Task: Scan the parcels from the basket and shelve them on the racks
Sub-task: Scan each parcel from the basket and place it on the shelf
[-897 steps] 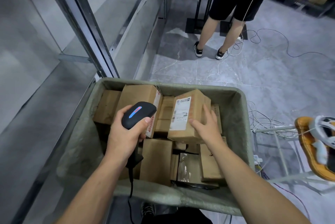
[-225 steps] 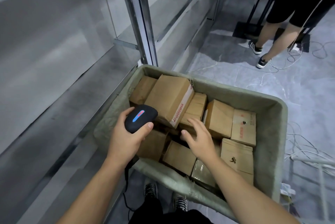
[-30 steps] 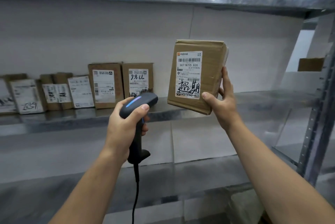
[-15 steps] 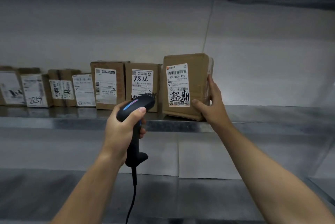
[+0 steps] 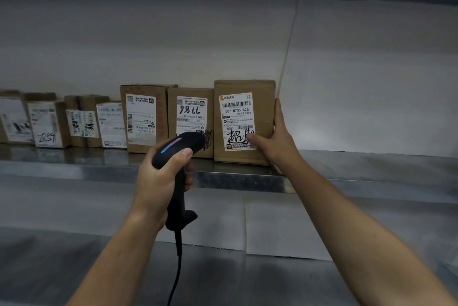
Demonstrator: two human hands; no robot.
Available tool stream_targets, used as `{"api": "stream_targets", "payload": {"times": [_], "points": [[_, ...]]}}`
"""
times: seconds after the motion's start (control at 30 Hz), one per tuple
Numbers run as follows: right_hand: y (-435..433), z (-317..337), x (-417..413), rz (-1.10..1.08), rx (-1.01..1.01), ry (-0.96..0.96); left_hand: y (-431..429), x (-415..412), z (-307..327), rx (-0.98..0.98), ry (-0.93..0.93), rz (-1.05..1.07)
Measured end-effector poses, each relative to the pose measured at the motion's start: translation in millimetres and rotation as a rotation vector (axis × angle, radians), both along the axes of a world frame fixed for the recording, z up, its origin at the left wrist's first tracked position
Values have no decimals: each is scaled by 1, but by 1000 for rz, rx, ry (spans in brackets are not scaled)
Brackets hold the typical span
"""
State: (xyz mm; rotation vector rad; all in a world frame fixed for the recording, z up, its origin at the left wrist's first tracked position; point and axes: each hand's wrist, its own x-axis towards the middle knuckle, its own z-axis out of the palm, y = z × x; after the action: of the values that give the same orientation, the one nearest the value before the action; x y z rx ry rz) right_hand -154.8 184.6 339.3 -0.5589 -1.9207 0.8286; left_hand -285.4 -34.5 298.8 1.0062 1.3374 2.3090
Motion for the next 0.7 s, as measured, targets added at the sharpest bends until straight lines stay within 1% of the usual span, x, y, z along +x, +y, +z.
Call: {"api": "stream_targets", "payload": {"times": [0.27, 0.53, 0.7], "points": [[12, 1, -11, -8, -65, -34, 0, -5, -2, 7, -4, 25], [16, -1, -12, 9, -79, -42, 4, -4, -6, -4, -19, 28], [15, 0, -10, 58, -98, -38, 6, -4, -10, -32, 3, 5]]}}
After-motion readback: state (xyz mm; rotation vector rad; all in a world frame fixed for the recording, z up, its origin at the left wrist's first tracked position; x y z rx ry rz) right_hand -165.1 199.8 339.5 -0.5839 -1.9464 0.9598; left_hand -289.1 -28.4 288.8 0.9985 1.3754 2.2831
